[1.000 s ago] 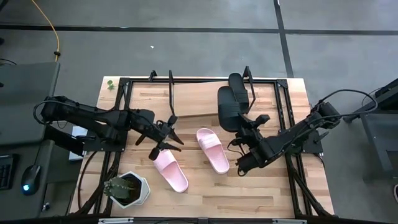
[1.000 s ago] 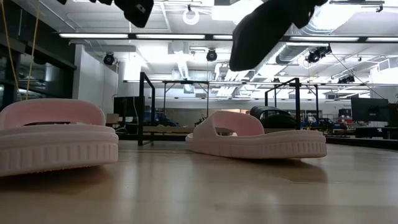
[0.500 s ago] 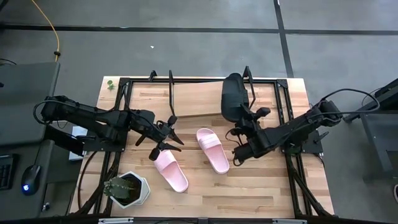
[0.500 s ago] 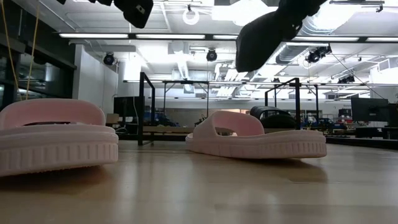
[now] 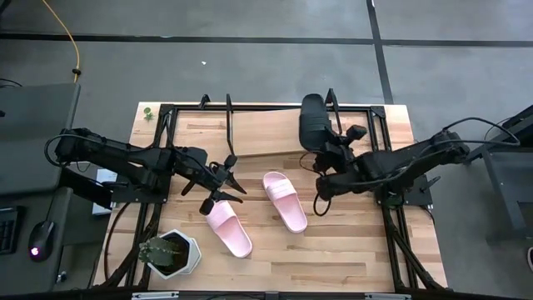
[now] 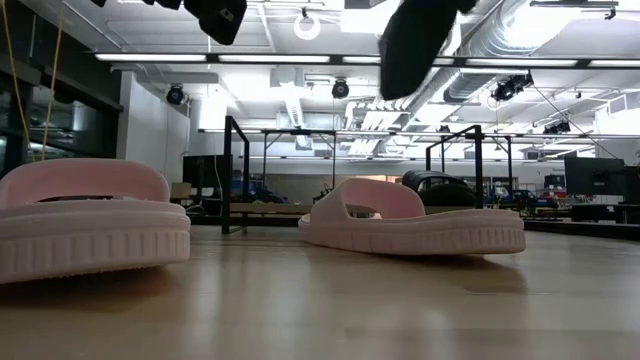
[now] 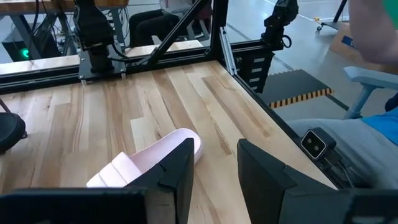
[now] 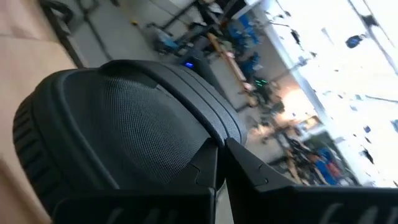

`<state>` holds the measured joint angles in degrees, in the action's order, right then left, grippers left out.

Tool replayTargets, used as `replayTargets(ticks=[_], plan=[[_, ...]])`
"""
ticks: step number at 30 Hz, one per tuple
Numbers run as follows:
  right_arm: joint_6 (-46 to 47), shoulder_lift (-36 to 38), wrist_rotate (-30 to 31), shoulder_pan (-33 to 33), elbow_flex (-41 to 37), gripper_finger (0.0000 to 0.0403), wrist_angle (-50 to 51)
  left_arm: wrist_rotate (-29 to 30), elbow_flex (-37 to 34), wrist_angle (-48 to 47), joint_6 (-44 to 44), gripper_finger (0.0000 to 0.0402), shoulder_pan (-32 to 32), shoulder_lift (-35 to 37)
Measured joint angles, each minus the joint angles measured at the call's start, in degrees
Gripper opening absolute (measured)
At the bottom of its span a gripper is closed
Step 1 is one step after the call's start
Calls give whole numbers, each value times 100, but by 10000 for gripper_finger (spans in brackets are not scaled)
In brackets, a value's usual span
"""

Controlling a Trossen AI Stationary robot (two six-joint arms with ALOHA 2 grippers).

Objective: Pick and place slides into the shelf
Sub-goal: Put the black slide on the shelf

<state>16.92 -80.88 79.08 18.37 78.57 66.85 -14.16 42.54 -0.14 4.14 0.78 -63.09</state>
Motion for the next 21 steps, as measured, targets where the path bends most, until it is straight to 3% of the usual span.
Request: replayTargets(ticks=[8, 12, 15, 21], plan=[[-3709, 312, -1242, -534, 203, 0, -3199, -4, 0, -17, -4, 108, 0, 0], [-4277, 328, -1900, -1096, 203, 0, -3713, -4, 0, -113, -2, 108, 0, 0], [-4290, 333, -2732, -1649, 121, 0, -3935, 10, 0, -176, 2, 108, 0, 0], [-4825, 332, -3616, -2605, -622, 0, -5302, 87, 0, -179, 11, 108, 0, 0]])
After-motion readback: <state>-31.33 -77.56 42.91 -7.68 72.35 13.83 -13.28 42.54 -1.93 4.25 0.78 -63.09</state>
